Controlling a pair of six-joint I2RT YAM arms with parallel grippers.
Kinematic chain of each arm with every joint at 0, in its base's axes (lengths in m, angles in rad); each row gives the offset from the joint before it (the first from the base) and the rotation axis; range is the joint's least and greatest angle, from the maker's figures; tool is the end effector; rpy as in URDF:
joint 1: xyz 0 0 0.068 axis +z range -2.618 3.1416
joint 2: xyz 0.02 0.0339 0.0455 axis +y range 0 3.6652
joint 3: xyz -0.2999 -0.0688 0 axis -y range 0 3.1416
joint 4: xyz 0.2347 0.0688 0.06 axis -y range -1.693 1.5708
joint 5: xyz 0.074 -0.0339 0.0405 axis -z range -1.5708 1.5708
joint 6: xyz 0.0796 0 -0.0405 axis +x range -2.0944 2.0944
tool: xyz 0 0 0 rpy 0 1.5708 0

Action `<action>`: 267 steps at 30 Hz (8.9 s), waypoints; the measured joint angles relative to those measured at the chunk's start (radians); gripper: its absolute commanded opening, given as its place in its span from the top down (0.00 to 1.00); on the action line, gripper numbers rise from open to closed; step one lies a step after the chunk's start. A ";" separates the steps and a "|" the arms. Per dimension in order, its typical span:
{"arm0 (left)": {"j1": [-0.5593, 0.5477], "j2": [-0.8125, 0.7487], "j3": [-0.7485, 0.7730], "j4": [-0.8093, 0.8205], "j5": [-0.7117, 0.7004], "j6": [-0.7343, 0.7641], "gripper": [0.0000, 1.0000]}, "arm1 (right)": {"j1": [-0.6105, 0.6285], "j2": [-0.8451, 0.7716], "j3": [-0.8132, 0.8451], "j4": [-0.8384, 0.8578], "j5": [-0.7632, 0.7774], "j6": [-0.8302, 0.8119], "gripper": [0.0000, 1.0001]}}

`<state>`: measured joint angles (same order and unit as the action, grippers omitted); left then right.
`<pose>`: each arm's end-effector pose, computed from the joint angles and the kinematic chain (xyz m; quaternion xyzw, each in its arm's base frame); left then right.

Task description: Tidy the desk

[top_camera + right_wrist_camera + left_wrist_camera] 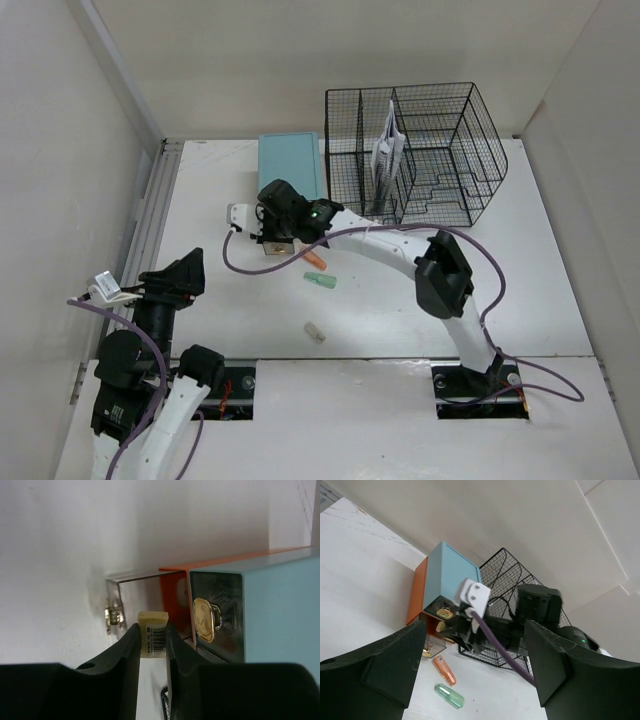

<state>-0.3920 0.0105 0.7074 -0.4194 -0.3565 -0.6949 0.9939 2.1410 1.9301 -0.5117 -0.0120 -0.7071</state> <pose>0.0148 0.0240 0.3540 -0.2294 0.5648 -0.3147 0.7275 0.2933 0.4524 0.2739 -0.6866 0.5993 0.0642 0.4065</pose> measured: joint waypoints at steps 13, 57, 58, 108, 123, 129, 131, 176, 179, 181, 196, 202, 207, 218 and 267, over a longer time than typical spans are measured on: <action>0.000 0.000 -0.001 0.000 0.000 0.000 0.22 | -0.040 0.170 0.116 -0.029 0.044 0.095 0.51; 0.000 0.000 -0.012 0.011 0.001 0.007 0.23 | 0.230 -0.341 -0.620 -0.117 0.019 0.829 0.48; 0.000 0.000 -0.012 0.011 0.001 0.007 0.23 | 0.230 -0.344 -0.627 -0.117 0.015 0.829 0.48; 0.000 0.000 -0.012 0.011 0.001 0.007 0.23 | 0.245 -0.176 -0.567 -0.084 0.056 0.850 0.72; 0.000 0.000 -0.012 0.011 0.003 0.018 0.23 | 0.257 -0.082 -0.356 -0.182 0.171 0.644 1.00; 0.000 0.000 -0.012 0.011 0.008 0.018 0.23 | 0.158 -0.046 -0.139 -0.202 0.040 0.421 1.00; 0.000 0.000 -0.012 0.011 0.008 0.018 0.23 | 0.091 -0.038 -0.065 -0.237 -0.043 0.355 1.00; 0.000 -0.004 -0.053 0.043 0.047 -0.037 1.00 | -0.167 0.223 0.277 -0.217 -0.350 0.131 0.62; 0.000 0.000 -0.146 0.087 0.088 -0.116 1.00 | -0.167 0.170 0.237 -0.211 -0.354 0.152 1.00; 0.000 0.024 -0.228 0.135 0.126 -0.173 1.00 | -0.167 0.117 0.213 -0.206 -0.357 0.173 1.00; 0.012 0.874 -0.599 0.938 0.407 -0.409 1.00 | -0.331 -0.470 -0.086 0.072 -0.428 0.371 1.00; 0.031 1.139 -0.498 1.081 0.425 -0.394 0.90 | -0.408 -0.486 -0.214 0.102 -0.536 0.447 1.00; 0.072 1.315 -0.425 1.187 0.438 -0.388 0.90 | -0.429 -0.507 -0.246 0.125 -0.620 0.496 1.00; 0.142 1.603 -0.267 1.328 0.518 -0.397 0.90 | -0.502 -0.557 -0.267 0.185 -0.706 0.534 1.00; 0.024 1.937 -0.253 1.767 0.476 -0.571 0.50 | -0.502 -0.557 -0.308 0.180 -0.756 0.475 0.61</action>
<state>-0.3679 1.9472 0.4545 1.3476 0.1200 -1.2659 0.4919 1.5841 1.6222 -0.3313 -0.7685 -0.2325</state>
